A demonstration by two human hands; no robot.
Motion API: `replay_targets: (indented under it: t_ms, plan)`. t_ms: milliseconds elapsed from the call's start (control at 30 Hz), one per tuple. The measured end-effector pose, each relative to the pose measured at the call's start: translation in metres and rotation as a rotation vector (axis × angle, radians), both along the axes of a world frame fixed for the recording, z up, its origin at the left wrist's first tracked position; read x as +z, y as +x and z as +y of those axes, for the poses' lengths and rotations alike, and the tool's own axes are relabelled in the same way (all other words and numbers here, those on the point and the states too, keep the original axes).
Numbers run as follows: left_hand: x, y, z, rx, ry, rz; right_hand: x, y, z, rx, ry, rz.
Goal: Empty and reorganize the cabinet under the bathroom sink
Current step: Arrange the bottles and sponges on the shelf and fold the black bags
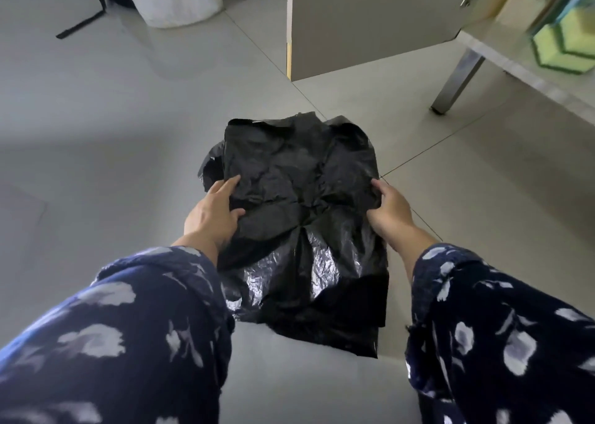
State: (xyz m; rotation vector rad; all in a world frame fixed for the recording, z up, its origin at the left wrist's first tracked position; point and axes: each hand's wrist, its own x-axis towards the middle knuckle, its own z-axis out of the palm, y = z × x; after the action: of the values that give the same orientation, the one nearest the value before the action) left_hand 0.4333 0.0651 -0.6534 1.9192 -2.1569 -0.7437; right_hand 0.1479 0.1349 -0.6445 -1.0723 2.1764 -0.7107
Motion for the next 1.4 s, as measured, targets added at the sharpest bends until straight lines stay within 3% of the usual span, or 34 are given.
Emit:
replay_targets:
  t_ms: [133,233,333,400,500,633,733,867,1067,1300,1400]
  plan:
    - [-0.027,0.003,0.016,0.001,0.099,0.055,-0.021,-0.011,0.012,0.121,0.153,0.046]
    - [-0.041,0.003,0.026,0.039,0.164,0.111,-0.005,-0.027,-0.001,0.285,0.463,-0.054]
    - [-0.043,0.005,0.021,0.196,0.153,0.185,0.021,-0.041,-0.021,0.383,0.707,0.001]
    - [-0.045,0.004,0.012,0.275,0.115,0.188,0.024,-0.046,-0.029,0.389,0.651,0.038]
    - [-0.048,-0.004,0.001,0.340,0.163,0.272,0.004,-0.046,-0.030,0.310,0.380,0.004]
    - [-0.058,-0.019,-0.016,0.330,0.200,0.399,-0.033,-0.033,-0.034,0.040,0.128,-0.232]
    - [-0.059,-0.033,-0.022,0.249,0.106,0.372,-0.048,-0.027,-0.039,-0.062,0.047,-0.227]
    - [-0.056,-0.041,-0.029,0.152,-0.065,0.330,-0.059,-0.032,-0.048,-0.014,0.062,-0.133]
    - [-0.049,-0.038,-0.043,0.178,-0.128,0.359,-0.052,-0.075,-0.047,0.106,0.074,0.118]
    - [-0.043,-0.063,-0.060,0.063,-0.089,0.029,-0.061,-0.093,-0.047,0.116,0.043,0.227]
    - [-0.049,-0.080,-0.043,0.152,-0.075,-0.034,-0.064,-0.082,-0.038,0.101,0.142,0.471]
